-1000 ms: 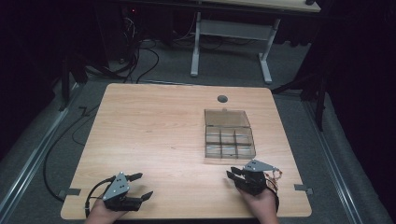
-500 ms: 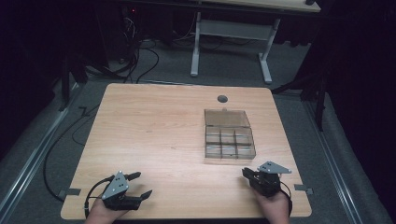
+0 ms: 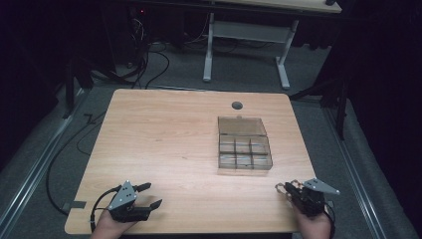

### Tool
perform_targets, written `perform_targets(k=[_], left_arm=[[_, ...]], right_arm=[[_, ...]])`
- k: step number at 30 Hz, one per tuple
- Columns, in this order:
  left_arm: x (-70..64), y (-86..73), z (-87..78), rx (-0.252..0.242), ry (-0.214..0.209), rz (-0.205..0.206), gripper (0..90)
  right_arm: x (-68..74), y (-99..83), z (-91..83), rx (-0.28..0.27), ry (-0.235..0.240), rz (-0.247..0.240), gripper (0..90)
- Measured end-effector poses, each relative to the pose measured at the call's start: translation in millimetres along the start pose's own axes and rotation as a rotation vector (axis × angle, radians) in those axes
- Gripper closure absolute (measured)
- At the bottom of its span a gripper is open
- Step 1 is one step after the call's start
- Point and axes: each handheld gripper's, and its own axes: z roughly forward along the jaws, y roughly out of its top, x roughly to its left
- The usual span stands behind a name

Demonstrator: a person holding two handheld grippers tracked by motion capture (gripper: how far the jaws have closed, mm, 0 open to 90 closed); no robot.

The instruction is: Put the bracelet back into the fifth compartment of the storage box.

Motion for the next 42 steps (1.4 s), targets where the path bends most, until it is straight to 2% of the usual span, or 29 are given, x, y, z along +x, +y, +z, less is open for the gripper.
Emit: perform_targets(k=[4,6,7,10,16,21,38,40,42], left_arm=[[-0.1,0.1,0.2,0.003,-0.003,0.003,28.9],[-0.2,0.1,0.2,0.003,-0.003,0.004,28.9],[-0.3,0.2,0.3,0.004,-0.004,0.006,28.8],[-0.5,0.3,0.5,0.007,-0.004,0.009,28.6],[-0.8,0.4,0.9,0.009,-0.005,0.01,28.4],[-1.1,0.4,1.0,0.009,-0.005,0.014,28.5],[-2.5,0.0,0.2,0.011,-0.002,0.021,28.3],[-2.7,-0.1,0.1,0.01,-0.002,0.021,28.3],[-2.8,-0.2,-0.4,0.01,-0.002,0.022,28.4]], right_arm=[[-15.5,-6.4,-7.0,0.005,-0.047,0.037,90.0],[-17.8,-7.4,-8.1,0.009,-0.058,0.042,90.0],[-24.5,-10.6,-8.8,0.024,-0.074,0.064,90.0],[-30.1,-13.6,-5.7,0.047,-0.077,0.085,90.0],[-30.3,-14.9,-2.6,0.067,-0.076,0.083,90.0],[-25.8,-13.7,1.0,0.068,-0.051,0.063,90.0],[14.4,-1.3,19.2,0.08,0.056,-0.054,90.0],[16.1,-0.5,20.2,0.081,0.066,-0.062,90.0],[17.1,2.3,18.7,0.06,0.054,-0.061,90.0]])
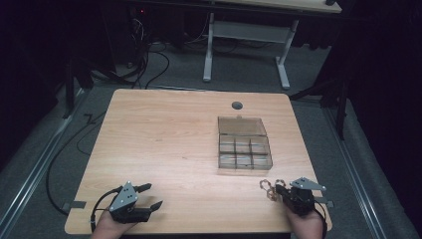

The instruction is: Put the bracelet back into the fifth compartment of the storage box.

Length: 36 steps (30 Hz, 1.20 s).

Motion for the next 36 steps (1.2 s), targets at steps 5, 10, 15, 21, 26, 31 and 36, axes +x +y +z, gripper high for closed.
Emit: perform_targets(k=[5,10,15,21,26,31,36], left_arm=[[-0.6,-0.4,-0.5,-0.002,0.004,0.001,28.4],[-1.2,-1.0,-1.7,-0.006,0.005,0.001,28.6],[-1.4,-0.9,-1.3,-0.003,0.008,0.003,28.6],[-1.3,-0.8,-1.3,-0.002,0.007,0.003,28.7],[-1.6,-1.0,-1.7,-0.003,0.006,0.004,28.7],[-1.5,-0.9,-1.4,-0.002,0.006,0.003,28.7],[-1.6,-0.9,-1.3,-0.001,0.005,0.003,28.7]], right_arm=[[-15.3,4.1,-3.7,-0.011,-0.1,0.064,90.0],[-31.6,-3.1,-2.9,0.027,-0.128,0.135,90.0],[-27.9,1.2,2.6,0.025,-0.108,0.116,90.0],[-11.2,12.9,16.7,0.027,-0.059,0.061,90.0],[13.5,22.5,29.1,0.03,0.006,-0.017,90.0],[28.1,24.6,32.4,0.031,0.047,-0.056,90.0],[36.7,25.2,33.8,0.031,0.073,-0.079,90.0]])
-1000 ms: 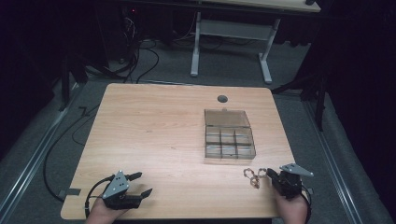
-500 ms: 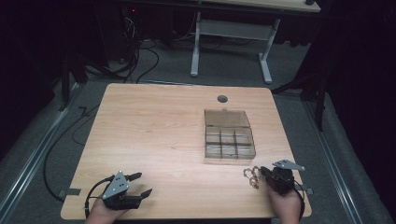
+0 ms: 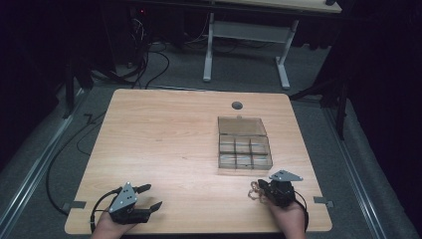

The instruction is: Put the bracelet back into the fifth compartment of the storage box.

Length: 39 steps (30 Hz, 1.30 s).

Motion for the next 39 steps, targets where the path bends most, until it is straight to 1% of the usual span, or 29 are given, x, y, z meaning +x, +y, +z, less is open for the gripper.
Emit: perform_targets(k=[1,2,3,4,6,8,9,10,11,12,14,15,17,18,19,21,22,23,24,25,26,27,29,31,33,34,35,37,39], left_arm=[[0.0,0.0,0.0,0.0,0.0,0.0,28.7],[-0.1,0.0,0.0,0.0,0.0,0.0,28.7],[0.0,0.0,-0.1,0.001,0.0,0.0,28.7],[0.0,0.0,0.0,0.0,0.001,0.0,28.8],[0.1,0.0,0.1,0.001,0.001,-0.001,28.8],[0.0,0.1,0.1,0.002,0.001,0.0,28.9],[0.0,0.1,0.1,0.002,0.001,0.0,28.8],[0.0,0.0,0.1,0.001,0.002,-0.001,28.9],[0.0,0.0,0.1,0.001,0.002,-0.001,28.8],[0.1,0.0,0.0,0.0,0.002,-0.002,28.8],[0.1,0.0,-0.1,0.0,0.002,-0.001,28.8],[0.2,-0.1,-0.2,-0.001,0.002,-0.002,28.9],[0.3,0.0,-0.1,0.0,0.002,-0.003,28.8],[0.3,0.0,0.0,0.001,0.002,-0.003,28.8],[0.3,0.0,0.0,0.001,0.002,-0.003,28.8],[0.4,0.1,0.1,0.002,0.003,-0.004,28.8],[0.4,0.1,0.2,0.003,0.002,-0.004,28.8],[0.7,0.2,0.4,0.005,0.003,-0.005,28.8],[0.6,0.3,0.7,0.008,0.002,-0.004,28.8],[0.6,0.3,0.7,0.008,0.002,-0.004,28.8],[0.3,0.4,0.8,0.009,0.001,-0.004,28.9],[0.2,0.4,0.7,0.01,0.0,-0.002,28.9],[0.1,0.4,0.7,0.011,0.0,0.0,29.0],[-0.2,0.2,0.5,0.007,0.001,0.002,29.1],[-0.1,0.2,0.3,0.005,-0.001,0.003,29.1],[-0.1,0.1,0.0,0.003,-0.003,0.003,29.2],[-0.1,0.1,-0.1,0.002,-0.003,0.003,29.2],[-0.4,-0.1,-0.2,-0.001,-0.005,0.005,29.2],[-0.3,-0.1,-0.2,0.0,-0.007,0.006,29.3]], right_arm=[[2.8,0.6,1.0,-0.002,0.01,-0.016,90.0],[4.4,1.1,1.4,-0.001,0.015,-0.023,90.0],[4.4,1.1,1.4,-0.001,0.015,-0.023,90.0],[9.1,2.3,2.4,0.003,0.019,-0.032,90.0],[10.8,3.0,3.1,0.005,0.022,-0.034,90.0],[20.4,7.6,8.2,0.007,0.03,-0.055,90.0],[20.4,7.6,8.2,0.007,0.03,-0.055,90.0],[26.4,10.7,11.8,0.007,0.038,-0.072,90.0],[26.4,10.7,11.8,0.007,0.038,-0.072,90.0],[31.5,13.1,13.5,0.01,0.039,-0.093,90.0],[33.1,13.7,12.8,0.002,0.037,-0.098,90.0],[31.5,14.6,7.9,-0.019,0.031,-0.096,90.0],[26.4,14.2,3.0,-0.034,0.025,-0.073,90.0],[23.4,13.4,1.2,-0.035,0.021,-0.066,90.0],[23.4,13.4,1.2,-0.035,0.021,-0.066,90.0],[17.2,10.9,-1.5,-0.034,0.012,-0.052,90.0],[11.0,8.1,-3.3,-0.025,0.008,-0.04,90.0],[11.0,8.1,-3.3,-0.025,0.008,-0.04,90.0],[5.0,5.7,-3.5,0.004,0.005,-0.037,89.0],[5.0,5.7,-3.5,0.004,0.005,-0.037,89.0],[1.8,4.4,-3.5,0.024,-0.001,-0.033,87.7],[1.8,4.4,-3.5,0.024,-0.001,-0.033,87.7],[-0.6,3.3,-4.3,0.049,-0.015,-0.029,85.1],[-5.7,4.2,-7.8,0.062,-0.016,-0.003,83.4],[-7.7,4.9,-8.9,0.064,-0.016,0.005,83.3],[-12.9,8.0,-13.1,0.085,-0.014,0.03,82.8],[-12.9,8.0,-13.1,0.085,-0.014,0.03,82.8],[-15.8,11.2,-15.3,0.127,-0.006,0.038,82.2],[-16.3,13.1,-15.8,0.152,-0.002,0.043,81.9]])
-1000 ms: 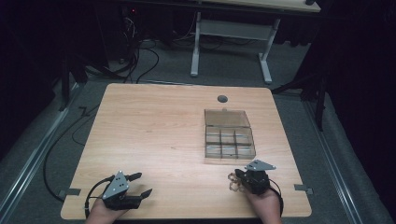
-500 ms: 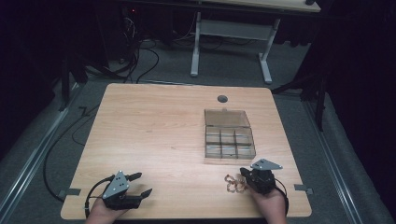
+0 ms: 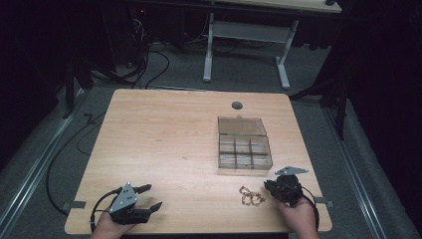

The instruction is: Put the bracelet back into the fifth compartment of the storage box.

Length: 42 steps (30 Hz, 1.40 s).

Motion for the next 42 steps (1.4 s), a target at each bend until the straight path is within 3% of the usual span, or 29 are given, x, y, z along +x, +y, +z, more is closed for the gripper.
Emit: perform_targets(k=[10,23,30,34,42], left_arm=[[-0.3,0.4,0.5,0.007,-0.009,0.009,29.2],[-0.9,0.6,1.1,0.016,-0.012,0.015,29.1],[-1.2,0.5,1.2,0.014,-0.009,0.017,29.0],[-1.2,0.5,1.2,0.014,-0.011,0.018,29.0],[-1.3,0.5,1.2,0.014,-0.012,0.019,29.0]], right_arm=[[2.8,8.3,-1.4,0.127,0.008,-0.012,79.9],[6.2,15.6,-2.3,0.274,0.065,-0.036,75.5],[7.5,20.2,-2.0,0.334,0.062,-0.068,74.1],[11.6,25.8,-1.5,0.414,0.057,-0.098,72.9],[14.6,29.5,0.4,0.467,0.053,-0.109,69.3]])
